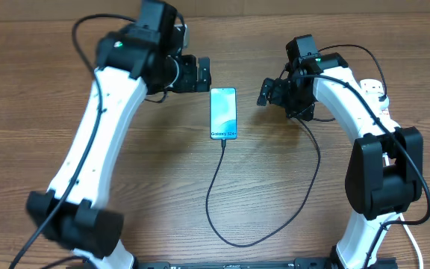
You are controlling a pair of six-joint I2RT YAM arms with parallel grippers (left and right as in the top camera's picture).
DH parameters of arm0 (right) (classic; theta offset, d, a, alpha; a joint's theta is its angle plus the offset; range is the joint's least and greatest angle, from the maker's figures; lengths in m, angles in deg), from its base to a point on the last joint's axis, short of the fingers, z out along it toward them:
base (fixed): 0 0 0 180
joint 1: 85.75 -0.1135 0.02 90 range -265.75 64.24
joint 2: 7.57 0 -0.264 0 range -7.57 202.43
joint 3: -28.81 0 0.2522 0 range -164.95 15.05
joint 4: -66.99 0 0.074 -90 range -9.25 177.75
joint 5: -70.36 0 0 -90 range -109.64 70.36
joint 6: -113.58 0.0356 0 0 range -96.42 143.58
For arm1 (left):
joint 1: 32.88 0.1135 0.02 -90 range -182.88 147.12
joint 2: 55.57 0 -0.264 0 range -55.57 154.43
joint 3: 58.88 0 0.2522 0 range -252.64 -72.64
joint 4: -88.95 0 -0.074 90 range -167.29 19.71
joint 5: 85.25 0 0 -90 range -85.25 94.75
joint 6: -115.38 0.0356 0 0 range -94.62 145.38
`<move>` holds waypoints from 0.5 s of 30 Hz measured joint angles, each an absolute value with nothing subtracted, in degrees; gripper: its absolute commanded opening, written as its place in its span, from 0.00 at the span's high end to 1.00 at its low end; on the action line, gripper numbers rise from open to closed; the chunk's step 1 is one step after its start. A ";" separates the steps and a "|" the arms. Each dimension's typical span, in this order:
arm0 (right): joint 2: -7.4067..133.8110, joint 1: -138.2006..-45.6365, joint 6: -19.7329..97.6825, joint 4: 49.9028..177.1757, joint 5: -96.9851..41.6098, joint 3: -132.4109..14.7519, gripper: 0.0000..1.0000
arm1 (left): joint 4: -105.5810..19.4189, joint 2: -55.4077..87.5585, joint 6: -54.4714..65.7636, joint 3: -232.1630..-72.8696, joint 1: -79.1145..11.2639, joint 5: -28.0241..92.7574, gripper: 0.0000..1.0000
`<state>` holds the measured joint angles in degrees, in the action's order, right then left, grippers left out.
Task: Plug charger to phone and switch on socket
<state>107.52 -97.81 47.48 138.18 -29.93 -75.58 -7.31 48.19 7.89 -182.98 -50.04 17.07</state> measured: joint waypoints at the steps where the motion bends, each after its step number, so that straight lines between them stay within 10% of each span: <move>1: 107.52 -97.81 47.50 138.18 -29.95 -75.58 0.00 | -7.12 47.32 8.08 -183.05 -50.04 17.04 0.00; 15: 107.52 -97.74 47.48 140.92 -29.95 -75.71 0.00 | -6.90 47.71 8.94 -182.94 -50.04 16.63 0.00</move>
<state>107.52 -97.74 47.48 140.92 -29.95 -75.71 -6.90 47.71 8.94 -182.94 -50.04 16.63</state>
